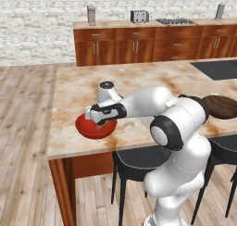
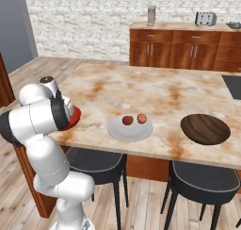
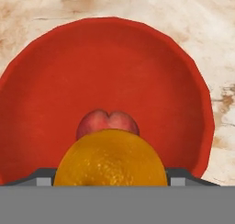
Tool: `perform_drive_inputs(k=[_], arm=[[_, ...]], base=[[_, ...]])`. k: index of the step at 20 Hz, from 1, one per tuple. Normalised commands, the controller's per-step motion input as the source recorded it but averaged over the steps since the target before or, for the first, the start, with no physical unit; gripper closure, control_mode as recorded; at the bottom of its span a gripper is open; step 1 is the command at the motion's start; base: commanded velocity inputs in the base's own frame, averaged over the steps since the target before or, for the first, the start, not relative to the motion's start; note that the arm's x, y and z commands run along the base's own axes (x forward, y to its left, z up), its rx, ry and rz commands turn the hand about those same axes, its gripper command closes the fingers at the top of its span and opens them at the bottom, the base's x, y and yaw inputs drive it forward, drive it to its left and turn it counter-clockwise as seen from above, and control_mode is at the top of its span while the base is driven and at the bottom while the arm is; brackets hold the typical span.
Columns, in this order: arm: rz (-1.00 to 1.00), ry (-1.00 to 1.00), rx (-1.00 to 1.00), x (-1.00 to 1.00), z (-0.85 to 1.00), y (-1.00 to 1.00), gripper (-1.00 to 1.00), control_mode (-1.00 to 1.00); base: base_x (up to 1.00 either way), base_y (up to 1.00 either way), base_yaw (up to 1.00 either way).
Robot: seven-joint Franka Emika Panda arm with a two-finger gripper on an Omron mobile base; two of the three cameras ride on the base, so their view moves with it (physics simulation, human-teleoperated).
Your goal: Take the fruits from the plate on the dining counter and place two fruits in each bowl.
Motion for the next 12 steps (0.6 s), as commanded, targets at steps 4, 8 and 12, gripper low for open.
perform_drive_inputs(k=[4, 8, 12], arm=[[0.00, 0.00, 0.00, 0.00, 0.00, 0.00, -1.00, -1.00], [0.00, 0.00, 0.00, 0.00, 0.00, 0.00, -1.00, -1.00], [0.00, -0.01, 0.00, -0.10, 0.15, -0.34, -1.00, -1.00]], base=[[0.00, 0.00, 0.00], [0.00, 0.00, 0.00], [0.00, 0.00, 0.00]])
